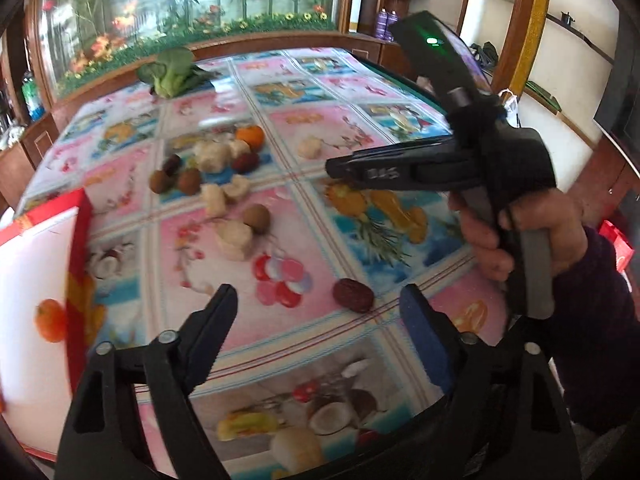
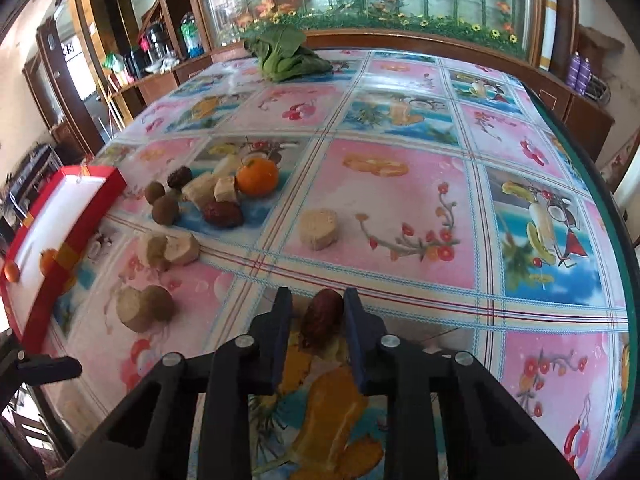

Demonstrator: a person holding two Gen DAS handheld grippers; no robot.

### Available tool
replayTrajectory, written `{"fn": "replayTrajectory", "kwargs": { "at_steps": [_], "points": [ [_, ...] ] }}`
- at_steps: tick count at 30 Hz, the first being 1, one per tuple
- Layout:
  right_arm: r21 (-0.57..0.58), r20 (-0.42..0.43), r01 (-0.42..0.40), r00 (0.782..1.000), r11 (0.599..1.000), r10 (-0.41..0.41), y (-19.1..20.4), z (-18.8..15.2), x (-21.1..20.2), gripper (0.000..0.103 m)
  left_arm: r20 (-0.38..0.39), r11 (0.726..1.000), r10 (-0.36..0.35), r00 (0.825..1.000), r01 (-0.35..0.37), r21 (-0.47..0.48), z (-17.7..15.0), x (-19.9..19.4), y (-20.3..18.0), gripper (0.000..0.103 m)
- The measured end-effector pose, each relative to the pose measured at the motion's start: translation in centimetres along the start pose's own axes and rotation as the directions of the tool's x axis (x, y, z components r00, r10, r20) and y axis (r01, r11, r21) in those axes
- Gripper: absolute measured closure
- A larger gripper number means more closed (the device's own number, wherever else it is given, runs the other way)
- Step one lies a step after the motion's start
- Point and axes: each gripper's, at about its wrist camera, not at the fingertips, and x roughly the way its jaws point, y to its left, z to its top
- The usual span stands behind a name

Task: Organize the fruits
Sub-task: 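Grasp another red date with the left gripper, then carry both red dates into the white tray and open both grippers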

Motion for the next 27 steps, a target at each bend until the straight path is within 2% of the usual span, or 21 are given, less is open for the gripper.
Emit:
{"fn": "replayTrajectory", "kwargs": {
  "at_steps": [3,6,7,10,12,13,15,17,18,24,27],
  "points": [
    [0.038,0.002,-0.019,1.0,0.999,0.019,-0.7,0.1,0.0,0.085,-0.023,0.999,-0.032,0.999,0.031,-0.027,0.0,0.8,-0.4,0.029],
    [0.059,0.004,-0.018,1.0,0.998,0.018,-1.0,0.1,-0.1,0.085,-0.036,0.999,-0.033,0.999,0.032,-0.032,0.0,1.8,-1.1,0.034],
    [0.069,0.003,-0.025,1.0,0.997,0.025,-1.3,0.1,-0.2,0.085,-0.038,0.999,-0.033,0.999,0.032,-0.035,0.1,2.0,-1.2,0.039],
    [0.097,0.001,-0.04,0.999,0.994,0.04,-1.8,0.1,-0.3,0.085,-0.05,0.998,-0.033,0.998,0.031,-0.046,0.3,2.7,-1.6,0.041],
    [0.104,-0.001,-0.045,0.999,0.994,0.045,-1.9,0.0,-0.3,0.085,-0.057,0.998,-0.02,0.998,0.017,-0.052,0.3,3.1,-1.8,0.048],
    [0.105,-0.001,-0.045,0.999,0.994,0.045,-1.9,0.0,-0.3,0.085,-0.063,0.998,-0.021,0.998,0.018,-0.056,0.2,3.4,-1.5,0.055],
    [0.099,0.001,-0.04,0.999,0.994,0.041,-1.7,-0.1,-0.4,0.085,-0.056,0.998,-0.006,0.998,0.003,-0.059,0.2,3.5,-1.3,0.057],
    [0.091,0.002,-0.035,0.999,0.995,0.035,-1.6,-0.1,-0.4,0.085,-0.051,0.998,0.012,0.999,-0.015,-0.055,0.2,3.5,-1.2,0.072],
    [0.088,0.003,-0.035,0.999,0.996,0.035,-1.6,-0.1,-0.4,0.085,-0.05,0.998,0.028,0.998,-0.03,-0.047,0.1,3.4,-1.1,0.075],
    [0.085,0.008,-0.047,0.999,0.995,0.047,-1.6,-0.2,-0.4,0.085,-0.037,0.998,0.039,0.999,-0.041,-0.04,-0.6,2.9,-0.4,0.075],
    [0.088,0.014,-0.057,0.998,0.994,0.056,-1.7,-0.2,-0.4,0.085,-0.026,0.997,0.067,0.997,-0.069,-0.046,-1.1,2.3,0.3,0.075]
  ]
}}
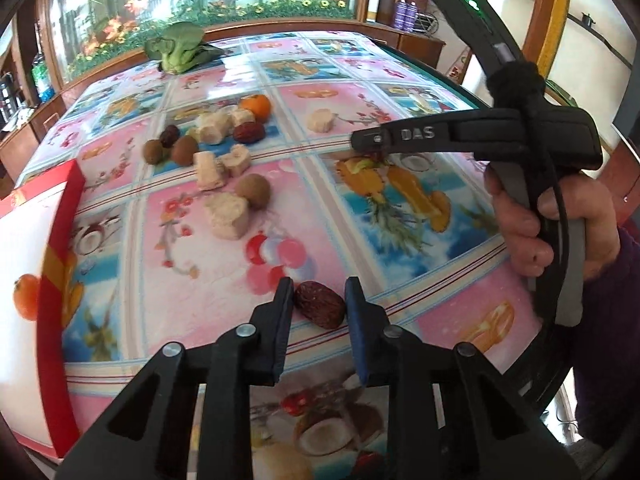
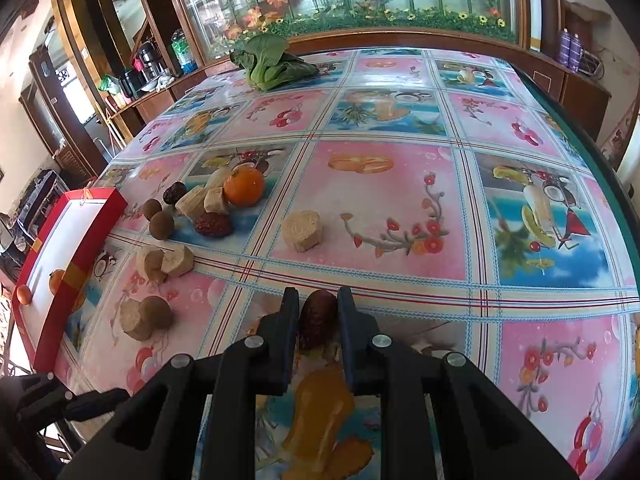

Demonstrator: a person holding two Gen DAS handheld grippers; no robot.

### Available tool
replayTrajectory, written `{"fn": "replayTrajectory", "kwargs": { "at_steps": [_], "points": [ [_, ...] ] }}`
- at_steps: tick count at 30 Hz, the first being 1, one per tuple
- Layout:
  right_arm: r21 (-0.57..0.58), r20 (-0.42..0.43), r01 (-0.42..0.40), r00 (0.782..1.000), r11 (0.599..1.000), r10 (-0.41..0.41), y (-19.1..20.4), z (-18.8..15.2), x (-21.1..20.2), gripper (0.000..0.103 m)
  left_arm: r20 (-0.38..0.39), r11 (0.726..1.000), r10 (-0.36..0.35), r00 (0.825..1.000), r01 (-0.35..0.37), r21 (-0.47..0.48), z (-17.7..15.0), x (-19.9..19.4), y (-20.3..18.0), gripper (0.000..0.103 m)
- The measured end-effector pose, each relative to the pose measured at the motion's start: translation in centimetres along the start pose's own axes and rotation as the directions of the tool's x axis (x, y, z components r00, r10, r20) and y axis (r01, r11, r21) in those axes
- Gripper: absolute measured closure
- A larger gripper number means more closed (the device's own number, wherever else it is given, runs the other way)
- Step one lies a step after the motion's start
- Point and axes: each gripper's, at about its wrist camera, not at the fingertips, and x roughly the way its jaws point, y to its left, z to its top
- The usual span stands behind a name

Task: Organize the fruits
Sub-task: 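Carry both red dates into the white tray and open both grippers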

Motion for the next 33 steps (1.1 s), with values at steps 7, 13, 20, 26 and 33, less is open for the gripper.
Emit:
{"fn": "replayTrajectory", "kwargs": {
  "at_steps": [7,13,20,26,33],
  "points": [
    [-0.006,0.088,-0.014,0.996,1.0,0.014,0.3,0.1,-1.2,0.085,0.092,0.996,0.076,0.993,-0.072,-0.051,-0.2,-2.9,2.5,0.075],
    [0.075,0.167,0.042,0.984,0.996,-0.054,-1.3,0.4,-2.1,0.085,0.158,0.986,0.139,0.978,-0.122,-0.11,-0.7,-5.7,4.9,0.075],
    [0.114,0.174,0.022,0.984,0.993,-0.042,-0.6,0.5,-2.4,0.085,0.235,0.965,0.23,0.944,-0.19,-0.183,-1.7,-9.1,7.9,0.075],
    [0.031,0.203,-0.139,0.971,0.99,0.13,6.9,0.3,-2.9,0.086,0.26,0.925,0.338,0.905,-0.267,-0.27,-2.9,-11.6,11.6,0.075],
    [-0.159,0.116,-0.296,0.942,0.942,0.316,17.9,0.5,-2.6,0.086,0.264,0.877,0.427,0.865,-0.325,-0.355,-4.5,-13.6,15.2,0.075]
  ]
}}
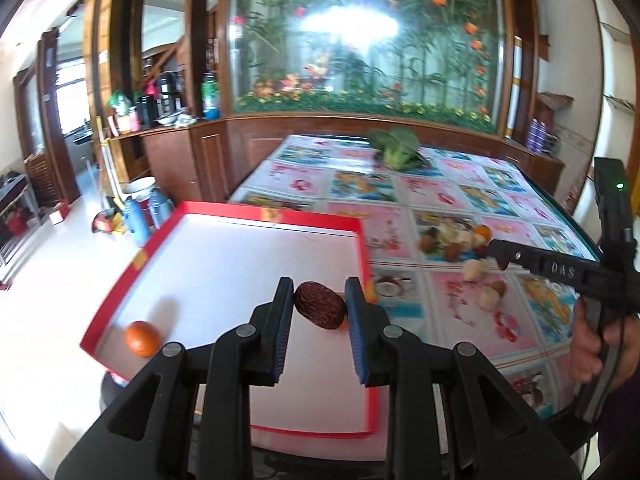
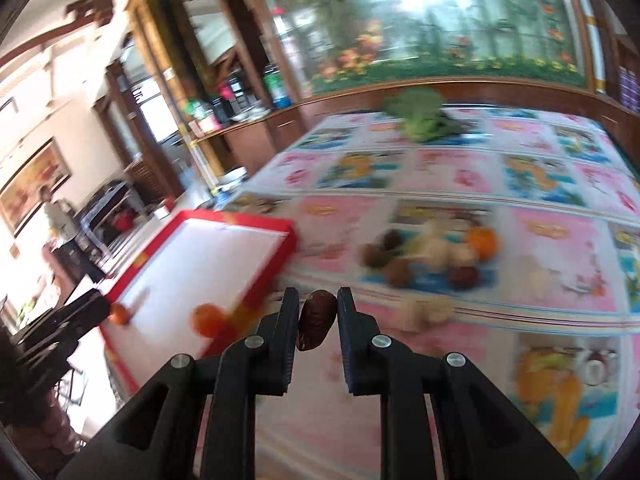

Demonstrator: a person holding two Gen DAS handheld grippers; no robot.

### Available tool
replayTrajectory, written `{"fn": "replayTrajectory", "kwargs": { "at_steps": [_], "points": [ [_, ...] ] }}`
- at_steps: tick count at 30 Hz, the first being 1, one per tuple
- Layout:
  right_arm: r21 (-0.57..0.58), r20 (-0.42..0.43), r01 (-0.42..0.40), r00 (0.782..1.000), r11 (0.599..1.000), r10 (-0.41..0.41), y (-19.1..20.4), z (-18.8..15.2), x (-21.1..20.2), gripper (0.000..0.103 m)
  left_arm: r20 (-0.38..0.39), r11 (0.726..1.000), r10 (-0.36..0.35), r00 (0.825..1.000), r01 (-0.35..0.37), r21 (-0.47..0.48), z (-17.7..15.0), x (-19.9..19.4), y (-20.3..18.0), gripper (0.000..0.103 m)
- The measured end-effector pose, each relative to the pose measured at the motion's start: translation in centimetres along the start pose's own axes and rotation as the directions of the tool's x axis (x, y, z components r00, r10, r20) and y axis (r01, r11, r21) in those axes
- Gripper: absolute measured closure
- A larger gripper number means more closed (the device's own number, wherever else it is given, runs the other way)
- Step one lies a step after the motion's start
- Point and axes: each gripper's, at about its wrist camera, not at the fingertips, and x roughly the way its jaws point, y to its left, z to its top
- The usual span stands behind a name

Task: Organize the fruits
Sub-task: 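Carry both red dates into the white tray and open both grippers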

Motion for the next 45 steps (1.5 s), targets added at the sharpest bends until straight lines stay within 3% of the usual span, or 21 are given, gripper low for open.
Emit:
{"fn": "replayTrajectory", "kwargs": {
  "at_steps": [4,11,17,20,26,30,31,36,43,45],
  "points": [
    [-0.049,-0.04,-0.076,0.996,0.996,0.074,3.8,0.7,1.5,0.086,0.001,0.999,0.029,1.0,-0.028,-0.037,-0.2,0.0,2.1,0.075],
    [-0.129,-0.078,-0.118,0.991,0.985,0.109,8.1,0.9,3.9,0.086,0.012,0.987,0.118,0.993,-0.116,-0.108,-0.4,-0.1,6.9,0.075],
    [-0.161,-0.157,-0.152,0.98,0.975,0.126,10.3,-0.7,7.0,0.086,-0.018,0.985,0.127,0.992,-0.128,-0.115,-1.3,0.7,8.0,0.075],
    [-0.165,-0.176,-0.158,0.976,0.974,0.128,11.1,0.0,8.0,0.086,-0.037,0.987,0.124,0.992,-0.127,-0.1,-1.2,1.5,7.9,0.075],
    [-0.076,-0.255,-0.066,0.966,0.995,0.045,11.4,4.1,12.4,0.086,-0.053,0.979,0.185,0.981,-0.188,-0.079,1.5,3.2,9.7,0.075],
    [-0.046,-0.319,0.013,0.947,0.999,-0.027,10.9,4.4,14.7,0.086,-0.173,0.981,0.142,0.975,-0.162,-0.11,2.6,6.1,10.9,0.075],
    [-0.046,-0.339,0.024,0.94,0.999,-0.038,10.8,4.3,15.3,0.086,-0.206,0.978,0.157,0.966,-0.181,-0.102,2.6,6.9,11.0,0.075],
    [-0.052,-0.4,0.079,0.912,0.996,-0.093,10.3,3.2,16.4,0.085,-0.271,0.978,0.13,0.954,-0.168,-0.122,2.0,8.3,11.1,0.075],
    [-0.012,-0.427,0.074,0.901,0.997,-0.072,9.5,3.2,16.1,0.084,-0.346,0.979,0.087,0.934,-0.145,-0.145,1.1,9.6,11.3,0.075],
    [0.002,-0.418,0.059,0.907,0.998,-0.053,9.1,3.3,15.4,0.081,-0.361,0.977,0.092,0.928,-0.154,-0.146,1.0,9.9,11.2,0.075]
  ]
}}
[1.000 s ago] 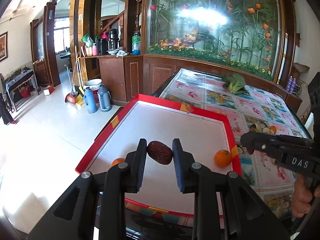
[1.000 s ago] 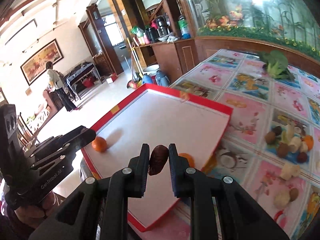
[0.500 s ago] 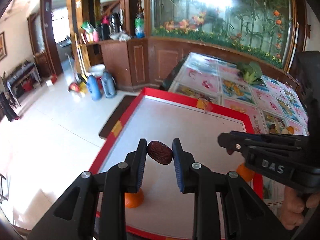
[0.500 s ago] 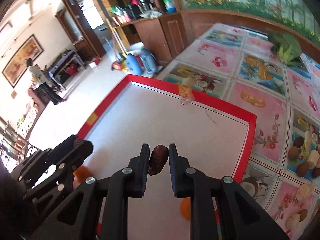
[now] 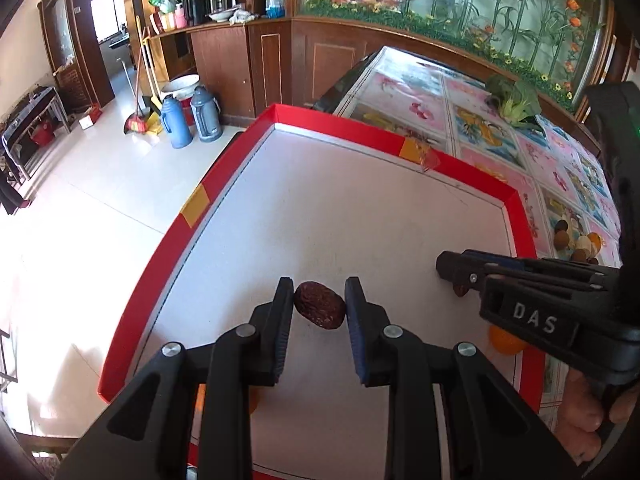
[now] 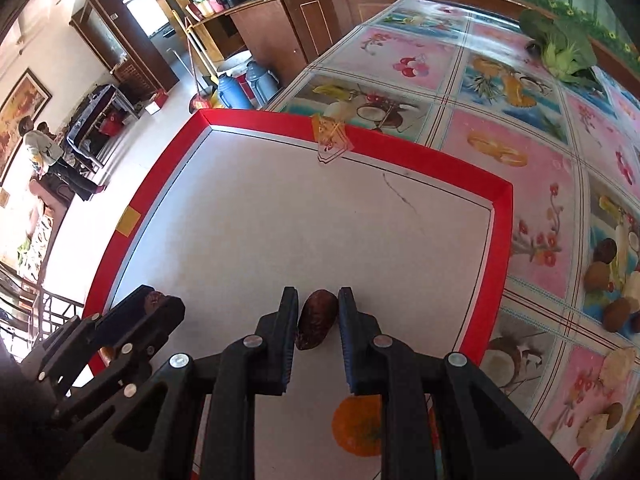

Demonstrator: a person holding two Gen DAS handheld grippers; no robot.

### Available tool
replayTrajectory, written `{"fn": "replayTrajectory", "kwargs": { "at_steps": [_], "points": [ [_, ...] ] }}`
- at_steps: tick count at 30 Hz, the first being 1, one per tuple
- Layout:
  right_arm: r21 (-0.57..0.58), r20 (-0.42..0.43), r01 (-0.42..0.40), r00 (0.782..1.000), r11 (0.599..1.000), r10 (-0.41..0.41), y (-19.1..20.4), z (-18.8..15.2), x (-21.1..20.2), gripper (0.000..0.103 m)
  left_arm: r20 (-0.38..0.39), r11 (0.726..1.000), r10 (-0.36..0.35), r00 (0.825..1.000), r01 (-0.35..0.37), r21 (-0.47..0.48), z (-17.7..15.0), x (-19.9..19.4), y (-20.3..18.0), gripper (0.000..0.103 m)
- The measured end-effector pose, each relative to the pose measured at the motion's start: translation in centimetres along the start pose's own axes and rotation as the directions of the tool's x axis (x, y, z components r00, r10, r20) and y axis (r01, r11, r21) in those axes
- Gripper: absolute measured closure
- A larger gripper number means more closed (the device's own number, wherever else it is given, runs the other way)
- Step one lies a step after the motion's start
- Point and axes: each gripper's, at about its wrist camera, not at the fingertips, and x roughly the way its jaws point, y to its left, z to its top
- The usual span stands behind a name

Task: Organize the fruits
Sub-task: 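Carry both red dates into the white tray and open both grippers, then grasp a brown round nut with the right gripper while the left gripper reaches a beige cake piece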

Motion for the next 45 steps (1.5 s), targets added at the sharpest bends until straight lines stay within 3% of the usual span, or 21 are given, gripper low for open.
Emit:
{"fn": "replayTrajectory", "kwargs": {
  "at_steps": [2,3,4,6,8,13,17,23,26,30,35,39,42,45],
  "points": [
    [0.009,0.033,-0.015,0.999,1.0,0.015,-0.2,-0.2,-0.9,0.08,-0.003,1.0,0.018,1.0,-0.018,0.01,0.0,0.1,-0.2,0.068],
    [0.007,0.06,-0.033,0.998,0.999,0.032,-0.3,-0.4,-1.8,0.076,-0.004,1.0,0.027,1.0,-0.027,0.013,0.0,0.1,-0.2,0.061],
    [0.003,0.08,-0.045,0.996,0.999,0.044,-0.5,-0.5,-2.4,0.074,0.008,0.999,0.035,0.999,-0.036,0.01,-0.1,-0.3,-0.1,0.048],
    [-0.003,0.135,-0.053,0.989,0.999,0.053,-0.9,-1.1,-4.1,0.066,0.058,0.998,0.058,0.997,-0.059,0.003,-0.3,-1.4,-0.2,0.039],
    [-0.015,0.176,-0.047,0.983,0.999,0.049,-1.4,-1.6,-5.5,0.066,0.094,0.998,0.069,0.993,-0.07,0.004,-0.3,-2.4,-0.4,0.024],
    [-0.017,0.241,-0.038,0.97,0.999,0.041,-3.7,-3.4,-8.4,0.066,0.159,0.998,0.055,0.986,-0.06,0.026,-1.1,-4.8,-2.1,0.017],
    [0.007,0.277,-0.028,0.961,1.0,0.025,-6.7,-4.2,-10.5,0.066,0.176,0.996,-0.001,0.984,-0.015,0.091,-2.1,-6.1,-4.5,0.016],
    [0.114,0.344,0.028,0.937,0.993,-0.066,-15.4,-7.0,-15.2,0.063,0.197,0.977,-0.095,0.976,0.053,0.208,-3.6,-8.4,-9.0,0.016],
    [0.209,0.345,0.064,0.929,0.976,-0.135,-20.5,-8.4,-16.9,0.061,0.179,0.956,-0.161,0.971,0.109,0.272,-4.3,-9.0,-12.0,0.016],
    [0.335,0.35,0.01,0.927,0.942,-0.135,-25.5,-10.4,-18.0,0.061,0.124,0.919,-0.241,0.962,0.186,0.347,-5.2,-8.7,-16.2,0.016],
    [0.345,0.333,-0.014,0.937,0.939,-0.109,-26.9,-11.4,-16.7,0.061,0.043,0.868,-0.301,0.953,0.256,0.425,-6.9,-7.7,-21.3,0.016],
    [0.263,0.311,-0.048,0.95,0.964,-0.038,-25.7,-12.0,-15.1,0.061,-0.006,0.829,-0.322,0.947,0.285,0.48,-8.3,-6.9,-24.2,0.016],
    [0.139,0.288,-0.073,0.957,0.988,0.03,-23.0,-12.2,-13.6,0.061,-0.012,0.825,-0.292,0.956,0.258,0.503,-8.8,-5.9,-24.9,0.017],
    [0.084,0.263,-0.03,0.965,0.996,0.007,-21.1,-11.4,-12.1,0.062,-0.028,0.829,-0.281,0.959,0.258,0.496,-8.8,-5.0,-24.6,0.022]
  ]
}}
